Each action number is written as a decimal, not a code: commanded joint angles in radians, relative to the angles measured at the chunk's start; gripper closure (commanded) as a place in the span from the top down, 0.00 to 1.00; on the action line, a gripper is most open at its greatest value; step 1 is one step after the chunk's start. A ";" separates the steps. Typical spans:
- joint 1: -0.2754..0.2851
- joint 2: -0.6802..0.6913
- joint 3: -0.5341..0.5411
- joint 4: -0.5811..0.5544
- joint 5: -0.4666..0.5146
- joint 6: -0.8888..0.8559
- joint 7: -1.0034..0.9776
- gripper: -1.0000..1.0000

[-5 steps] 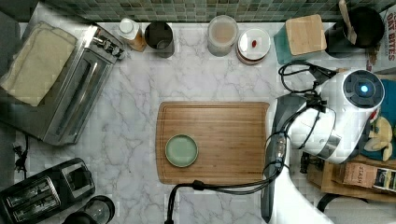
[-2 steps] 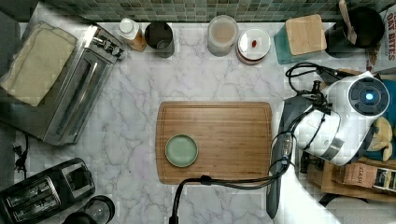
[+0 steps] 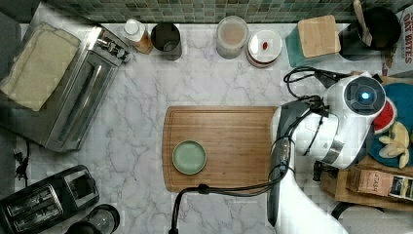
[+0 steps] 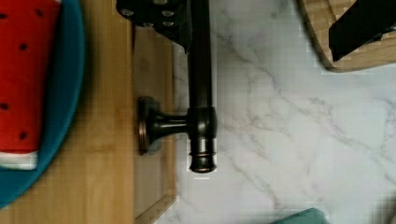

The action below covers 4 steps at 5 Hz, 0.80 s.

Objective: Open the drawer.

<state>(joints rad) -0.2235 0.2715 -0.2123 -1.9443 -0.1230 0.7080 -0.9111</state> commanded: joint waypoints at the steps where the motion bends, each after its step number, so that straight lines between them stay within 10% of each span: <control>1: -0.012 0.016 -0.044 0.005 -0.099 -0.053 -0.037 1.00; 4: -0.050 -0.019 -0.035 -0.110 -0.048 0.032 0.018 1.00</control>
<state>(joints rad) -0.2412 0.2727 -0.2292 -2.0273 -0.2098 0.7363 -0.9106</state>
